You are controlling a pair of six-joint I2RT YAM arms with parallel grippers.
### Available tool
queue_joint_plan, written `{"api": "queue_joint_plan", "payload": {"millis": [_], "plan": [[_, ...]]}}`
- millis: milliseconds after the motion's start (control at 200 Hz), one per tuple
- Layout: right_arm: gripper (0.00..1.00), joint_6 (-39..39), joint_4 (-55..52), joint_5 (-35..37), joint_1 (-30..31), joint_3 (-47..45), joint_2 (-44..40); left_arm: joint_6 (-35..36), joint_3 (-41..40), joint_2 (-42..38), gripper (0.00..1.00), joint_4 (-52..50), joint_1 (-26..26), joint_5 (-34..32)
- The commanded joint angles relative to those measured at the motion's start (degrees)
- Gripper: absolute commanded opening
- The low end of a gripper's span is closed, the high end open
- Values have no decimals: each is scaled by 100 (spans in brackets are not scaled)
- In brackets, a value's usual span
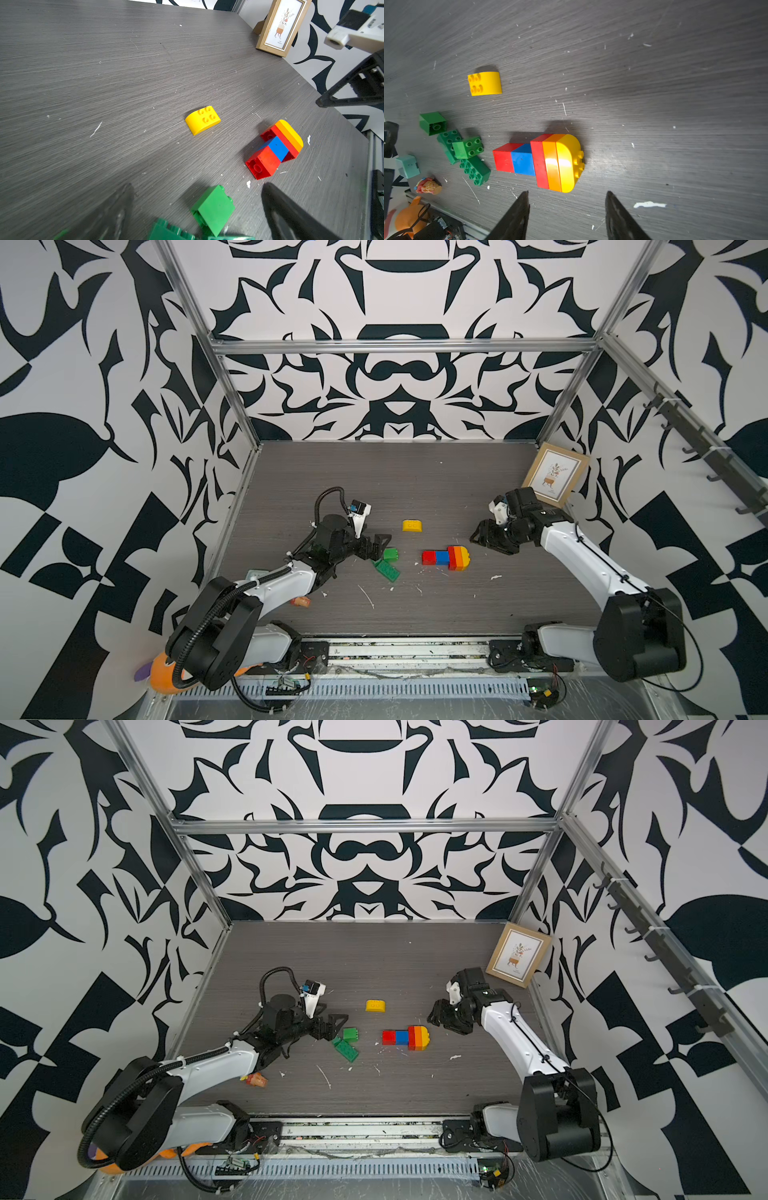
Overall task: Assemble an ice cream with lego
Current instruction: Adjust the lego brick at the center of the board.
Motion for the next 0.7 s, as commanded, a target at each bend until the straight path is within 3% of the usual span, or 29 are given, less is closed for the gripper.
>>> {"api": "queue_joint_plan", "payload": {"millis": [0, 125, 215, 425, 695], "plan": [[61, 498, 126, -168, 110, -400, -399, 52, 116, -104, 99, -12, -11, 41], [63, 918, 229, 399, 879, -781, -731, 53, 111, -104, 99, -11, -6, 31], [63, 1269, 525, 274, 1216, -1032, -771, 37, 124, -69, 99, -5, -11, 64], [64, 1599, 1398, 177, 1416, -1471, -616, 51, 117, -85, 99, -3, -11, 69], [65, 1301, 1986, 115, 1416, -1177, 220, 88, 131, -81, 99, -41, -11, 62]]}}
